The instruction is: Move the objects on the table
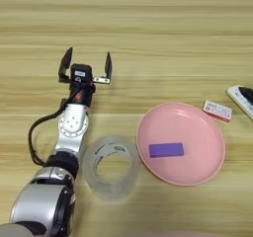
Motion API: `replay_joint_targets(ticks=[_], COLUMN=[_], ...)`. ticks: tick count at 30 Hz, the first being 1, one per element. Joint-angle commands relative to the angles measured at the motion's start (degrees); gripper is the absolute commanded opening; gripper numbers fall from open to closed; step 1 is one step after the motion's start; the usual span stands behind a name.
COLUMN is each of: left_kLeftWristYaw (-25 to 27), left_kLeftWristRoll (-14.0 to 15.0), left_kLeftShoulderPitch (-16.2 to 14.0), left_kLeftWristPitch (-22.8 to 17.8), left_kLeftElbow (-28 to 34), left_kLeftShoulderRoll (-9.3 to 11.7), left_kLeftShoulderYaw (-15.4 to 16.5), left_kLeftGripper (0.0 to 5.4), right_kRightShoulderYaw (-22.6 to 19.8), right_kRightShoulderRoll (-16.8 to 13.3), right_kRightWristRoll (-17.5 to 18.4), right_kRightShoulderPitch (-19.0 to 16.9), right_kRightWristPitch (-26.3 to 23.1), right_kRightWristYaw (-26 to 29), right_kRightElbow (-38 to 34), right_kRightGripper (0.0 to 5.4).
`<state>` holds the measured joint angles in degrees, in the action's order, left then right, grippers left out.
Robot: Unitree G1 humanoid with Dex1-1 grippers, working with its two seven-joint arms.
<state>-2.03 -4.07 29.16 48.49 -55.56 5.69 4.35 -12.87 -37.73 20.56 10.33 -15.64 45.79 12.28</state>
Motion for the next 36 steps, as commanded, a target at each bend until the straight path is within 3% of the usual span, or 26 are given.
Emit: replay_joint_targets(ticks=[1, 13, 22, 36], left_kLeftWristYaw=[0.2, 0.8, 1.3, 1.7], left_kLeftWristRoll=[0.6, 0.7, 0.9, 0.9], left_kLeftShoulderPitch=[1.4, 2.1, 2.4, 2.6], left_kLeftWristPitch=[0.3, 0.5, 0.6, 0.6], left_kLeftElbow=[-1.1, -2.4, -3.0, -3.4], left_kLeftShoulderRoll=[0.5, 0.8, 0.9, 1.0], left_kLeftShoulderYaw=[0.4, 1.0, 1.6, 2.0], left_kLeftGripper=[5.39, 5.39, 5.39, 5.40], right_kRightShoulderYaw=[2.3, 4.4, 4.8, 5.2], right_kRightShoulderRoll=[-1.4, -0.7, -0.3, 0.0], right_kRightWristRoll=[-3.8, -8.3, -9.7, -9.8], right_kRightShoulderPitch=[-0.8, -0.8, 0.4, 1.6], right_kRightWristPitch=[2.2, 5.8, 8.2, 10.0], right_kRightWristYaw=[0.9, 1.3, 1.3, 1.7], right_kRightElbow=[3.2, 12.7, 18.5, 21.7], right_kRightGripper=[5.40, 5.40, 5.40, 3.91])
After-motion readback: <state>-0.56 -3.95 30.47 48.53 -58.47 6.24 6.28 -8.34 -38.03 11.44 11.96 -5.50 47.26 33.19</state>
